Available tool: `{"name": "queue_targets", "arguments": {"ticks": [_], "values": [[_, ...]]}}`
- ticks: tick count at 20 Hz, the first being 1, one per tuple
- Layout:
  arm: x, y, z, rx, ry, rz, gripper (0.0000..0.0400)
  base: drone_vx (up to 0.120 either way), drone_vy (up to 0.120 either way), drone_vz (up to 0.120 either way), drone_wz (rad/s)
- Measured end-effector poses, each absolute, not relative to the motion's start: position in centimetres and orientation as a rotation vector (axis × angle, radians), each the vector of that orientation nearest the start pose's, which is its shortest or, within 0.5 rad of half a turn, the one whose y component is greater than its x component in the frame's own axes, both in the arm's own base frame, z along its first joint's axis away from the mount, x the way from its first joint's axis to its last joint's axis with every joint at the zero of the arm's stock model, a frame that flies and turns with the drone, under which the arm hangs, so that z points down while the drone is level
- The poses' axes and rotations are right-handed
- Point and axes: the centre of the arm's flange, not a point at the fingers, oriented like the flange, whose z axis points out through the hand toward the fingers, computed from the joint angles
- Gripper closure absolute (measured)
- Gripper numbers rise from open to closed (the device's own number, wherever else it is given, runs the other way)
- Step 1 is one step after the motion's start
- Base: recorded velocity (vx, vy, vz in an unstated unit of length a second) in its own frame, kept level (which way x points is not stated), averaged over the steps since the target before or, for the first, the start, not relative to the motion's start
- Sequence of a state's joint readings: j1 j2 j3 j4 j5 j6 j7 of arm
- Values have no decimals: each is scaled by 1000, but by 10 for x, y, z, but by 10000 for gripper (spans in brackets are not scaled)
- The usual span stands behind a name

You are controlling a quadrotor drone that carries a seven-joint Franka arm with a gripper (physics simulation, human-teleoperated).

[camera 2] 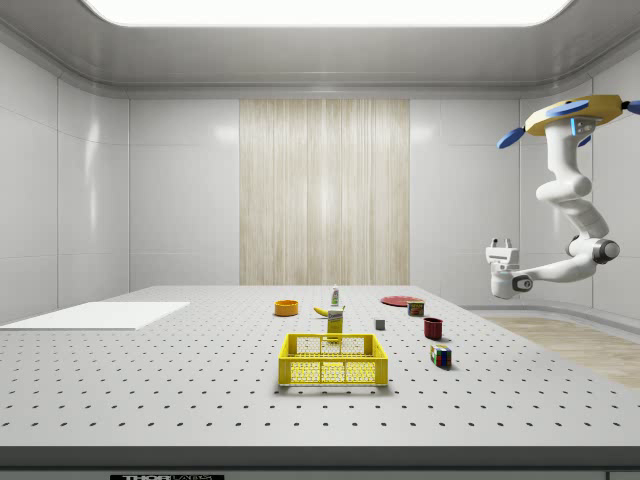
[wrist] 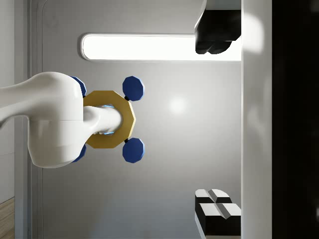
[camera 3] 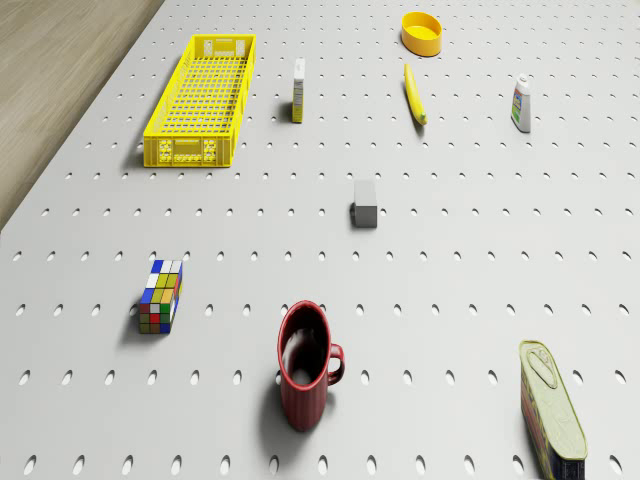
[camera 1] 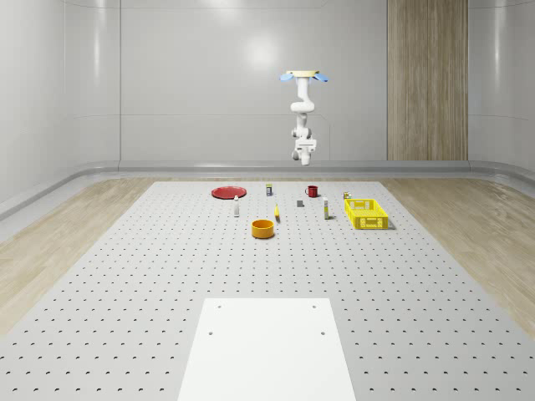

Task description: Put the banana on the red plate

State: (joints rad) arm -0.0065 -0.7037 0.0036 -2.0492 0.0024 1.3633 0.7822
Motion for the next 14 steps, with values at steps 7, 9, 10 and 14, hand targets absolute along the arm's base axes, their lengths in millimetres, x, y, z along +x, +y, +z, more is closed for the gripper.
{"name": "queue_targets", "arguments": {"ticks": [7, 9, 10, 14], "values": [[304, 0, 691, -2894, 1199, -34, 0, 0, -120, 0, 0], [304, 0, 691, -2894, 1199, -36, 0, 120, -120, 0, 0], [304, 0, 691, -2894, 1199, -37, 0, 120, -120, 0, 0], [303, 0, 691, -2893, 1198, -42, 0, 120, -120, 0, 0]]}}
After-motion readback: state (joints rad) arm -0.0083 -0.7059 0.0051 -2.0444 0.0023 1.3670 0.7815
